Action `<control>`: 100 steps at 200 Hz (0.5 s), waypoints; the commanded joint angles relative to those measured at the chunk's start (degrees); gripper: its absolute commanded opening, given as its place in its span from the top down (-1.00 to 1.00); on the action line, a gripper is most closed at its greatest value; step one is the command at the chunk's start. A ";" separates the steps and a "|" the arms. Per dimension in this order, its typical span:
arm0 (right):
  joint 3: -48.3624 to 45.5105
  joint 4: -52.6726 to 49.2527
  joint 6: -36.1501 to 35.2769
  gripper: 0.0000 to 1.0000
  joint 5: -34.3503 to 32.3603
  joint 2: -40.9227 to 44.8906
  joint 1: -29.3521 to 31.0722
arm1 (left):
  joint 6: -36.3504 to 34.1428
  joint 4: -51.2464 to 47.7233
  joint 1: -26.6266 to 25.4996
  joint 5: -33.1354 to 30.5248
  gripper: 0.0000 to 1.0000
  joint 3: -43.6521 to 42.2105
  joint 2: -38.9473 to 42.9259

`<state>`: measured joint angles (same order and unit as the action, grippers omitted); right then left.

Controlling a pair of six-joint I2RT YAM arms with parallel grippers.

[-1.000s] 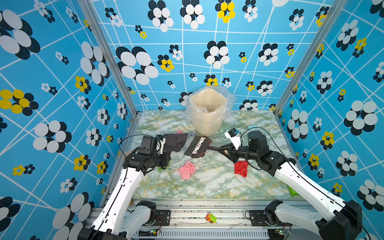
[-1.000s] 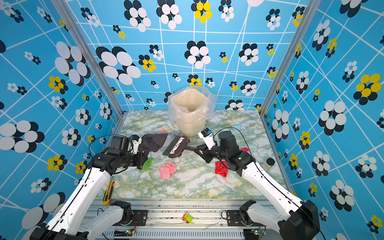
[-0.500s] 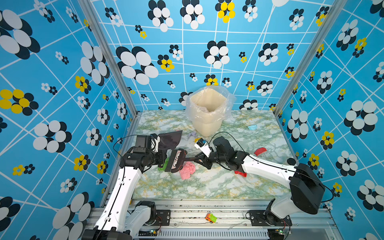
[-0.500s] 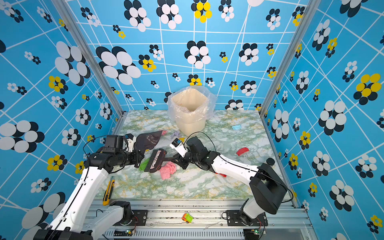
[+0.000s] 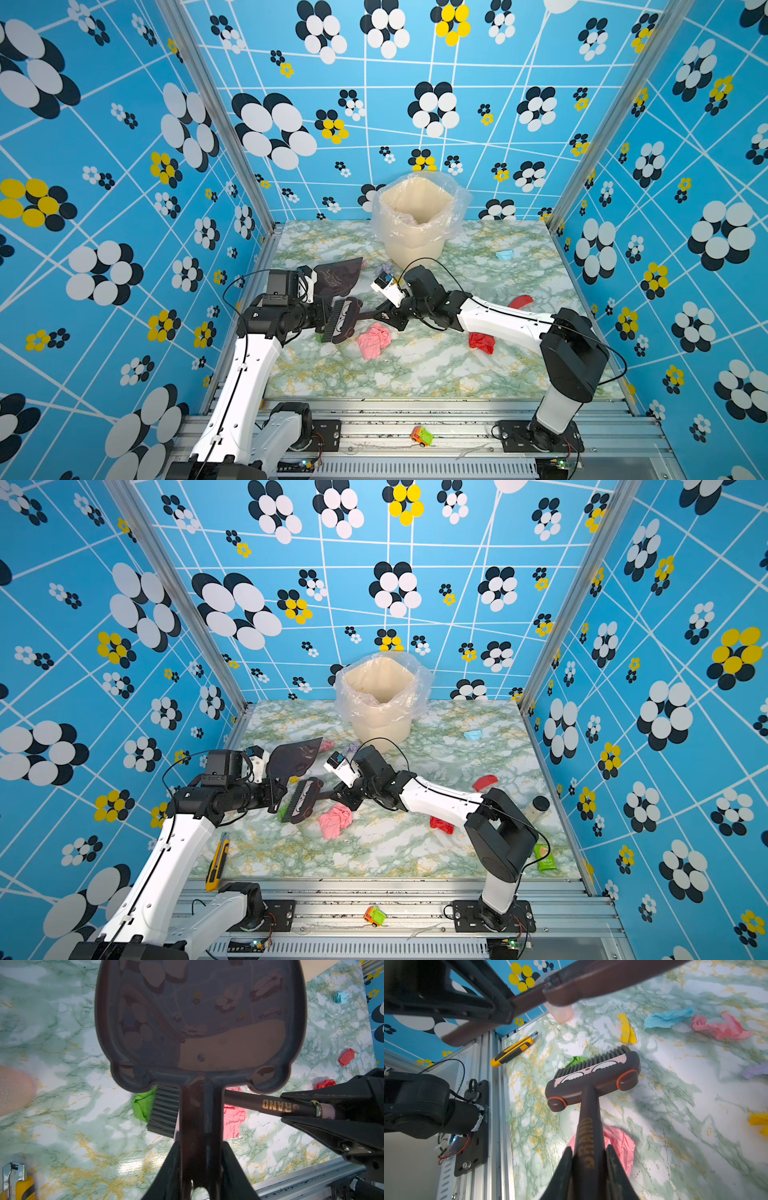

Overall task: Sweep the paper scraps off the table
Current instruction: 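Carry the dustpan toward the robot's near edge while the right gripper brings the brush over, then lower the brush onto the pink paper scrap with the right gripper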

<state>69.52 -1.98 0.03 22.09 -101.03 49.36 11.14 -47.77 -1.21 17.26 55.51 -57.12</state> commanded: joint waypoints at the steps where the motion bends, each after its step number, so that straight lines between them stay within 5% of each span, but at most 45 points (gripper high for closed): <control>1: 1.44 -6.04 -3.28 1.00 -3.61 0.72 0.12 | -0.68 1.43 0.68 1.31 1.00 -0.49 -0.10; 100: -9.07 -16.67 -5.92 1.00 -13.54 15.28 -7.56 | -1.45 1.72 0.61 3.95 1.00 -1.09 -1.46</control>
<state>63.11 -12.67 -4.47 15.18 -90.32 43.99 10.94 -47.13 -1.08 18.96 55.13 -58.46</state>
